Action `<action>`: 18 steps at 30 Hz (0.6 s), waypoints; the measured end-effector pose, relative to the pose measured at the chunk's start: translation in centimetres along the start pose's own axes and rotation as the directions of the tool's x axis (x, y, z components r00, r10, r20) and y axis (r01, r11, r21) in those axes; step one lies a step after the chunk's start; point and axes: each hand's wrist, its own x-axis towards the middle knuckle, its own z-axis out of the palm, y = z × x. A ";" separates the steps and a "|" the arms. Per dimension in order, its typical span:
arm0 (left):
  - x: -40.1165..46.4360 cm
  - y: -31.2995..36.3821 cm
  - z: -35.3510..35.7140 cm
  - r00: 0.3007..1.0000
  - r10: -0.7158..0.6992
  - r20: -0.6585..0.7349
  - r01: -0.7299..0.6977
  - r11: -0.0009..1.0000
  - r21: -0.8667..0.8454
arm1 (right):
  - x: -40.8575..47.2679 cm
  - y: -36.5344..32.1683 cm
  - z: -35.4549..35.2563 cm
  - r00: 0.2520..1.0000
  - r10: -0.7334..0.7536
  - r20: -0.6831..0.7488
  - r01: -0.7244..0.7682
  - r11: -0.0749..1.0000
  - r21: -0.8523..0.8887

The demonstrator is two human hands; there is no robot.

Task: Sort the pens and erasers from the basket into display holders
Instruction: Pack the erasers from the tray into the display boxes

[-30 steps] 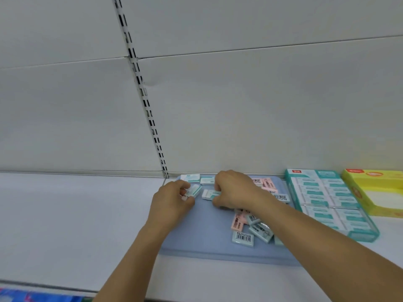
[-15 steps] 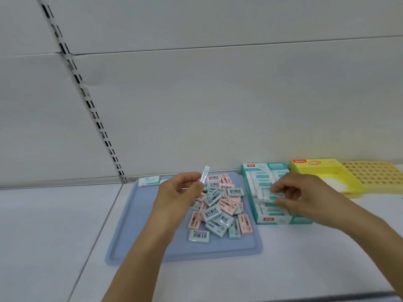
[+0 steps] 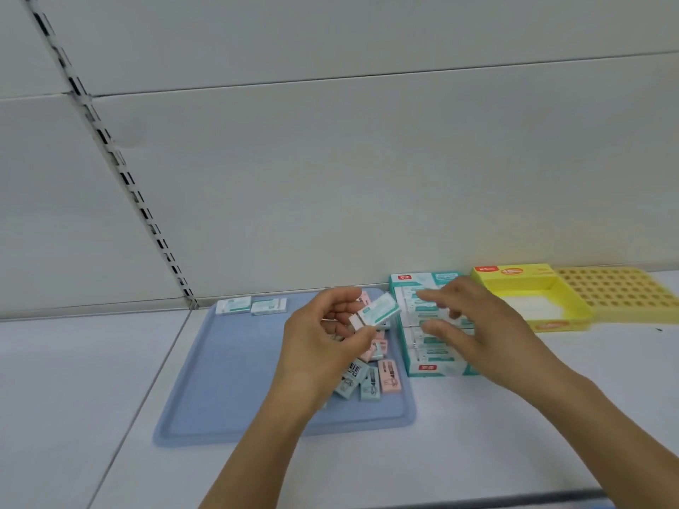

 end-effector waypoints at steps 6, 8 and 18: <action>-0.1 1.0 1.7 0.988 0.130 0.078 -0.138 0.986 0.096 | 0.6 -1.3 -1.2 0.989 -0.147 -0.012 0.147 0.965 0.219; -0.1 1.0 2.5 0.986 0.124 0.111 -0.136 0.985 0.109 | 0.4 -1.0 -1.6 0.995 -0.099 -0.031 0.103 0.962 0.251; 0.2 1.3 6.8 0.991 -0.012 0.131 0.023 0.996 -0.083 | -1.2 0.6 -2.9 0.963 0.268 -0.008 -0.215 0.791 0.573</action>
